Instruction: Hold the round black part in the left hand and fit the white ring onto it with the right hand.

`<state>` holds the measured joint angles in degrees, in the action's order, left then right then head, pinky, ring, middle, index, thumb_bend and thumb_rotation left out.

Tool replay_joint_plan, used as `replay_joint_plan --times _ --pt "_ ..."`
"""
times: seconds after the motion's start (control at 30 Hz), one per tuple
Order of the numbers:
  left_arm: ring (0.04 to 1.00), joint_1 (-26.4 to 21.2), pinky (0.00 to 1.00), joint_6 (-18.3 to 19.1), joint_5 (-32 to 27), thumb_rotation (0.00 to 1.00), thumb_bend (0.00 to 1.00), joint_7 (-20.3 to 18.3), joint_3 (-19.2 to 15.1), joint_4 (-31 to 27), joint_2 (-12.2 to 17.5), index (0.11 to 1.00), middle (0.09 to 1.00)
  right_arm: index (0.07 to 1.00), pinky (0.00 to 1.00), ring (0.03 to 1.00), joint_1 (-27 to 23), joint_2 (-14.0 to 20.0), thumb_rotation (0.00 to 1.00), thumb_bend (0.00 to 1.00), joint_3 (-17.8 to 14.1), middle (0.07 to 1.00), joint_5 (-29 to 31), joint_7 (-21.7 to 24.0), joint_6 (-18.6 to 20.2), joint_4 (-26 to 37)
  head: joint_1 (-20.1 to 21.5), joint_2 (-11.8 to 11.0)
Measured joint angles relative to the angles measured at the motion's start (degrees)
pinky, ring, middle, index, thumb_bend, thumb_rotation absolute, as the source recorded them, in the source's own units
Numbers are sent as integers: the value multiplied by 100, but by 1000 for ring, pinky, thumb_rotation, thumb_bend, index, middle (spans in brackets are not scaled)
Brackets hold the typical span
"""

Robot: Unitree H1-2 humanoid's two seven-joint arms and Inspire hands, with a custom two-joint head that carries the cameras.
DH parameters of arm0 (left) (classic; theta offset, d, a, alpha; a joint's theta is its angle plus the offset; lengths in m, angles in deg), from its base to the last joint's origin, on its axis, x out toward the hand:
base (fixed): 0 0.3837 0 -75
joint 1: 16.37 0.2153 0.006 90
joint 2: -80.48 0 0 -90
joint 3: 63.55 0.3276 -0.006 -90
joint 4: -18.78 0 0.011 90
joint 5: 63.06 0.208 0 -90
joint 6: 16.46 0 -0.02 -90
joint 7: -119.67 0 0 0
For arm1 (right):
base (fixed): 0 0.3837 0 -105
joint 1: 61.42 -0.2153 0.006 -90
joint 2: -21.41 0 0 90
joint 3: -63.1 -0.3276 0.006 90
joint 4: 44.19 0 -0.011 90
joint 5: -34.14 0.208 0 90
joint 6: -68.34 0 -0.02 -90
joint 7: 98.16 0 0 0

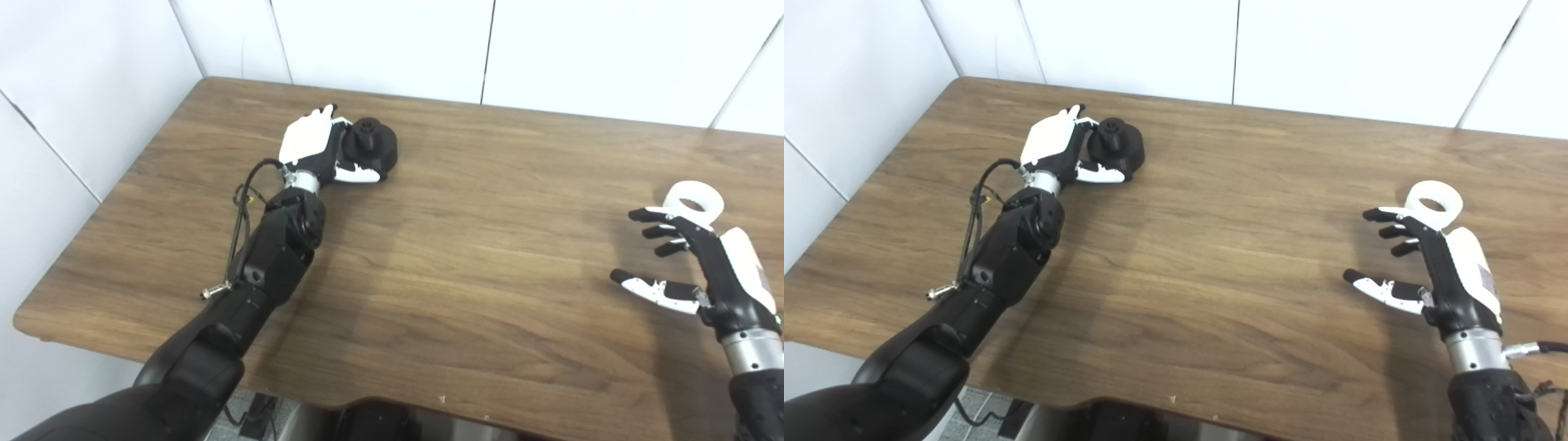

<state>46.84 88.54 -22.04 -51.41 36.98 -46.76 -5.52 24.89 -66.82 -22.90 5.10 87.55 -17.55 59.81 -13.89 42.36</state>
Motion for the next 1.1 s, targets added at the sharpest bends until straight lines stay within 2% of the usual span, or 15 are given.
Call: replay_joint_plan --times 0.17,0.33,0.5,0.83,1.1 --pt "1000 -6 1000 -200 -171 291 901 199 -41 28 -46 619 1000 713 573 701 29 0 117 662 -14 764 15 1 8 14 0 18" --pt "1000 -8 1000 -228 -255 274 890 201 -31 27 -47 615 1000 715 576 704 29 0 116 658 -15 766 29 3 14 14 0 44" --pt "1000 -8 1000 -264 -306 298 888 199 -30 23 -47 616 1000 713 572 702 28 0 109 664 -17 764 63 3 13 14 9 53" --pt "1000 100 1000 -268 -333 351 904 67 143 -262 -157 606 1000 709 565 695 5 0 112 664 -26 763 65 3 14 14 53 70" --pt "1000 261 1000 -335 -345 356 917 -133 371 -596 -241 598 1000 708 569 698 -30 15 127 667 -29 761 78 6 14 14 88 79"
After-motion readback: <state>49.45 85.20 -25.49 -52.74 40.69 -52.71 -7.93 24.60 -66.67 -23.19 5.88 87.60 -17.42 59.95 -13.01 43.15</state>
